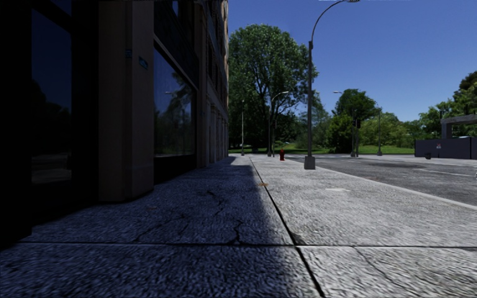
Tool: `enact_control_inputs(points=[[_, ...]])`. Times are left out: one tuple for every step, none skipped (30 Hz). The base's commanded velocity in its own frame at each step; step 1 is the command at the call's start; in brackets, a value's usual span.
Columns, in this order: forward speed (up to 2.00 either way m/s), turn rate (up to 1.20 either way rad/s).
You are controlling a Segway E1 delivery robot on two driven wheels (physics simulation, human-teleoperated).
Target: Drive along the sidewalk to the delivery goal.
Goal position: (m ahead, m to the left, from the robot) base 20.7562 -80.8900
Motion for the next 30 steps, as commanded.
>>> enact_control_inputs(points=[[2.0, -0.3], [2.0, -0.3], [2.0, -0.3], [2.0, -0.27], [2.0, -0.03], [2.0, 0.0], [2.0, 0.0], [2.0, 0.0], [2.0, 0.0], [2.0, 0.0], [2.0, 0.0], [2.0, 0.0], [2.0, 0.0], [2.0, 0.0], [2.0, 0.0], [2.0, 0.0], [2.0, 0.0], [2.0, 0.0], [2.0, 0.0], [2.0, 0.0], [2.0, 0.0], [2.0, 0.0], [2.0, 0.0], [2.0, 0.0], [2.0, 0.0], [2.0, 0.0], [2.0, 0.0], [2.0, 0.0], [2.0, 0.0], [2.0, 0.0]])
